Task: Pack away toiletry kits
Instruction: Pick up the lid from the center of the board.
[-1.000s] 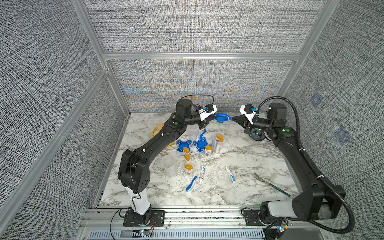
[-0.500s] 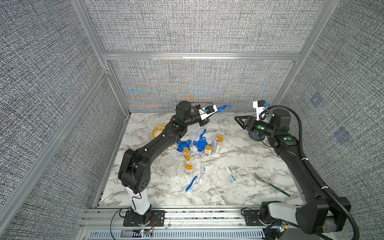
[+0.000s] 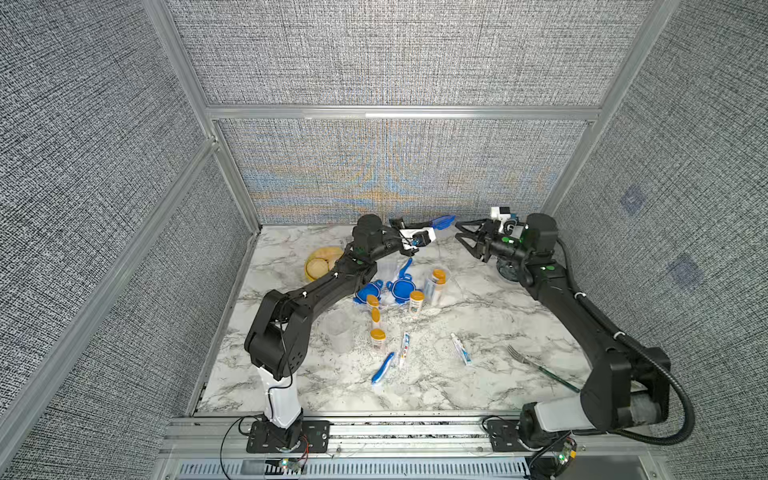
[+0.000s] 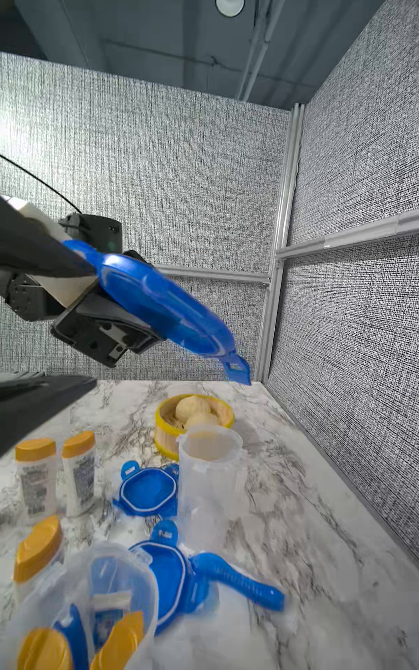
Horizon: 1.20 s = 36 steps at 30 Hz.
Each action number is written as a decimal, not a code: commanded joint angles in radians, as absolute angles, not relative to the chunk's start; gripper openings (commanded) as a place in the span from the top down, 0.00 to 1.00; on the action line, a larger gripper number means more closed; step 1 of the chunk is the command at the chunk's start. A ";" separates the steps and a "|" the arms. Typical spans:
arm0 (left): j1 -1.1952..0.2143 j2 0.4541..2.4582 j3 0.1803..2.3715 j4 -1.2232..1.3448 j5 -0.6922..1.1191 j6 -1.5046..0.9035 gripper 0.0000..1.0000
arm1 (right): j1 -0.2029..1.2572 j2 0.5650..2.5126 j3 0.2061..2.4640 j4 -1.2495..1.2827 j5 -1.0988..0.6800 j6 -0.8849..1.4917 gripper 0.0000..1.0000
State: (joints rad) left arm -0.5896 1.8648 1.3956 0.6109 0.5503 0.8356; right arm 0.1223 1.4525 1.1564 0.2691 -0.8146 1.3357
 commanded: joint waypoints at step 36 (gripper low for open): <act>-0.630 1.807 1.263 0.659 0.524 0.926 0.38 | 0.053 1.483 1.035 0.430 -0.863 1.427 1.00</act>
State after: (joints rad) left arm -0.6312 1.8385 1.2900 0.6075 0.5442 1.0061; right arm 0.0639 1.4830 1.0386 0.3969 -0.8093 1.4673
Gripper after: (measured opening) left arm 0.601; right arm 0.090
